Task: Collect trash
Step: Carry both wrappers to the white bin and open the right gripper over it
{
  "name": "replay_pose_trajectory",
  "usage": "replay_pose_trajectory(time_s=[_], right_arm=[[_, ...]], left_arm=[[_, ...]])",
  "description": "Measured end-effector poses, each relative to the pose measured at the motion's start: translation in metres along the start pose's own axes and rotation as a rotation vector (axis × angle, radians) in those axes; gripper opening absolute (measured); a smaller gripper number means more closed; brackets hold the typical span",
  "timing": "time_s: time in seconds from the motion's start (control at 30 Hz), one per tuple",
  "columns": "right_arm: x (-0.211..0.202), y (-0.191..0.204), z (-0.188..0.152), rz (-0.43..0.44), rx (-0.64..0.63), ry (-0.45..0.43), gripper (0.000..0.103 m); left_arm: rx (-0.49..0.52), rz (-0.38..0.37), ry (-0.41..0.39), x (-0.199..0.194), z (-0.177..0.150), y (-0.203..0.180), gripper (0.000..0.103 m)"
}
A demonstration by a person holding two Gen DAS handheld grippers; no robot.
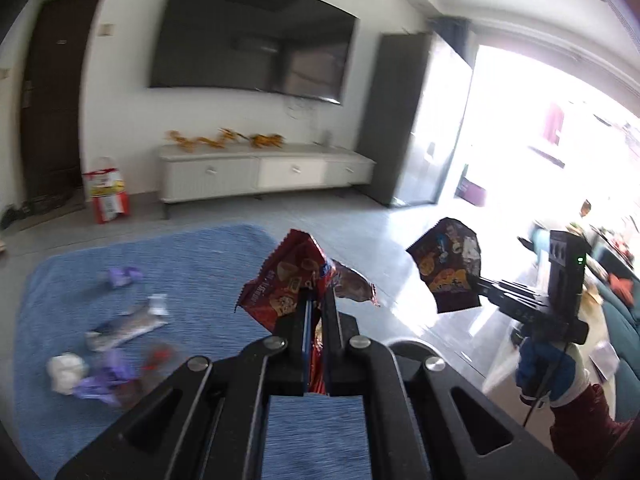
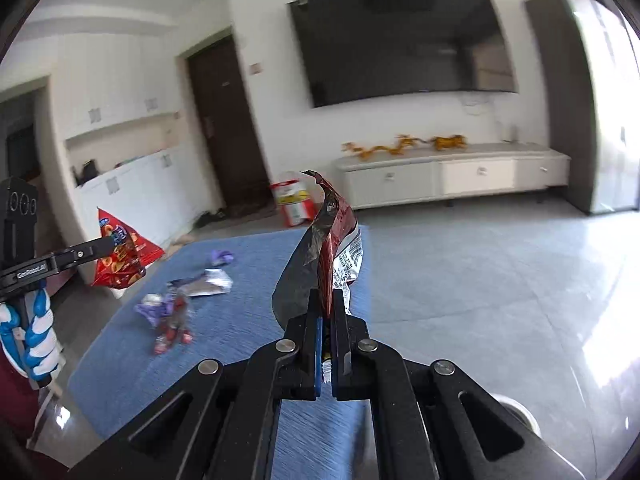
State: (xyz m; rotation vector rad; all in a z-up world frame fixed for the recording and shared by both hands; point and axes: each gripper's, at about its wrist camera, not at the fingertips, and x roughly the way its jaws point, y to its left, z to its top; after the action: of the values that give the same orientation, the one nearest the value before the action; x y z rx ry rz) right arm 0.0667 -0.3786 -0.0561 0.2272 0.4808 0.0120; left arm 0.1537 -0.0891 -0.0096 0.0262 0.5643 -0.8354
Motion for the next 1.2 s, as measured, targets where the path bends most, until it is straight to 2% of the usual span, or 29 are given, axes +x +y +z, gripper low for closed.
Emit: replay_pose_trajectory(time_s=[0.27,0.5,0.77,0.97,1.03,1.13,1.2], right_arm=[[-0.032,-0.099,-0.070,-0.149,0.209,0.048,0.003],[-0.028,-0.148,-0.114,-0.186,0.345,0.085,0.004],[0.007,-0.183,-0.152,-0.189,0.457,0.158,0.006],[0.028,-0.207,-0.167,-0.198,0.503,0.198,0.008],[0.032,-0.212,-0.173,-0.204,0.514,0.211,0.013],[0.033,-0.216,-0.177,-0.212,0.525,0.217,0.016],[0.029,-0.218,-0.177,-0.226,0.522,0.218,0.016]], left_arm=[[0.132,-0.159,0.183,0.107,-0.009,-0.111,0.004],[0.211,-0.213,0.345,0.192,-0.036,-0.184,0.004],[0.200,-0.214,0.486,0.270,-0.068,-0.205,0.005],[0.171,-0.221,0.559,0.306,-0.085,-0.211,0.008],[0.157,-0.225,0.581,0.315,-0.089,-0.210,0.009],[0.138,-0.233,0.603,0.325,-0.092,-0.212,0.010],[0.137,-0.233,0.611,0.331,-0.092,-0.210,0.017]])
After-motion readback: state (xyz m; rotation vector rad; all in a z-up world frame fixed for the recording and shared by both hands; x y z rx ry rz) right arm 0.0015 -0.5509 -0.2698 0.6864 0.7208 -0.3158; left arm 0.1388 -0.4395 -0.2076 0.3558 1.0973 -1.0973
